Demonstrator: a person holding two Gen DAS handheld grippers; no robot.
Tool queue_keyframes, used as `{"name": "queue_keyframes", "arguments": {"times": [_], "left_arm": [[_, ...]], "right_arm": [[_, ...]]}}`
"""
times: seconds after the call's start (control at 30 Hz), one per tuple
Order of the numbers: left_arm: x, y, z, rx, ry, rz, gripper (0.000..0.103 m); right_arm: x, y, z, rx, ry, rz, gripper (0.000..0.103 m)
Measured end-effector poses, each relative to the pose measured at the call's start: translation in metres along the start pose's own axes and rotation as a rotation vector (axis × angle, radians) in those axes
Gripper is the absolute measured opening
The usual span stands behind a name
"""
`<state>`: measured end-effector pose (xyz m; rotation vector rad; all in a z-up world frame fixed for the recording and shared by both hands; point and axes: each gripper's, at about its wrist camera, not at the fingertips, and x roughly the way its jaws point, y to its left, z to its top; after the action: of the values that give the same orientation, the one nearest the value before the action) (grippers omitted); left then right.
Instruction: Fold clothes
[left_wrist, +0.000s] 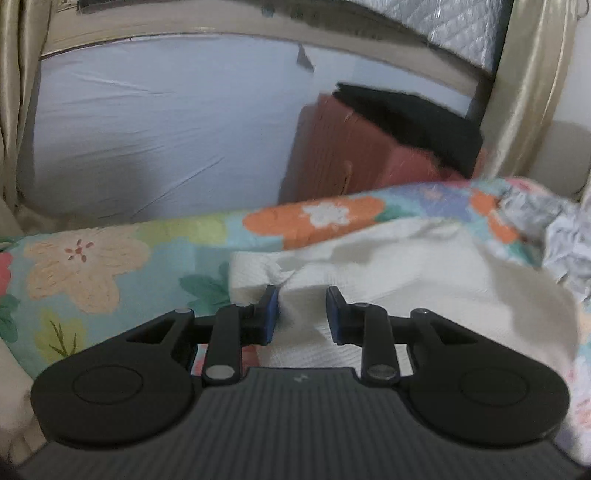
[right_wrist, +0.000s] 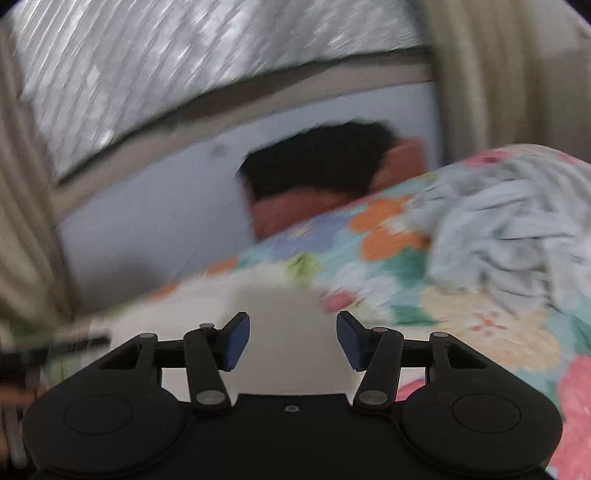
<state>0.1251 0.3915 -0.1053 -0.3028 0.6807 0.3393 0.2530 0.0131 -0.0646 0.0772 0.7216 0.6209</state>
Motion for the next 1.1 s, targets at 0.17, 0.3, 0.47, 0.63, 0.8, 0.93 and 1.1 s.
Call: {"name": "queue_keyframes", "arguments": {"times": [0.17, 0.3, 0.47, 0.63, 0.8, 0.93, 1.1], "left_arm": [[0.020, 0.006, -0.005, -0.044, 0.049, 0.018, 0.029], [0.036, 0.008, -0.013, -0.068, 0.061, 0.006, 0.030], [0.042, 0.010, -0.016, -0.131, 0.068, 0.019, 0.031], [0.013, -0.009, 0.003, -0.134, 0.066, 0.076, 0.043], [-0.046, -0.059, 0.018, -0.046, -0.001, 0.002, 0.051], [-0.088, -0.100, 0.020, -0.036, -0.004, -0.107, 0.068], [-0.143, -0.149, 0.003, 0.010, -0.008, -0.215, 0.074]], "right_arm": [[0.084, 0.014, -0.007, -0.137, 0.166, -0.157, 0.047], [0.114, 0.005, -0.015, -0.150, 0.192, -0.198, 0.045], [0.111, -0.004, -0.011, -0.133, 0.222, -0.167, 0.045], [0.056, -0.017, 0.003, 0.030, 0.188, -0.106, 0.052], [-0.015, -0.026, 0.025, 0.083, 0.116, -0.063, 0.069], [-0.071, -0.025, 0.033, 0.063, 0.073, -0.081, 0.070], [-0.139, -0.012, 0.018, 0.005, -0.013, -0.175, 0.072]]}}
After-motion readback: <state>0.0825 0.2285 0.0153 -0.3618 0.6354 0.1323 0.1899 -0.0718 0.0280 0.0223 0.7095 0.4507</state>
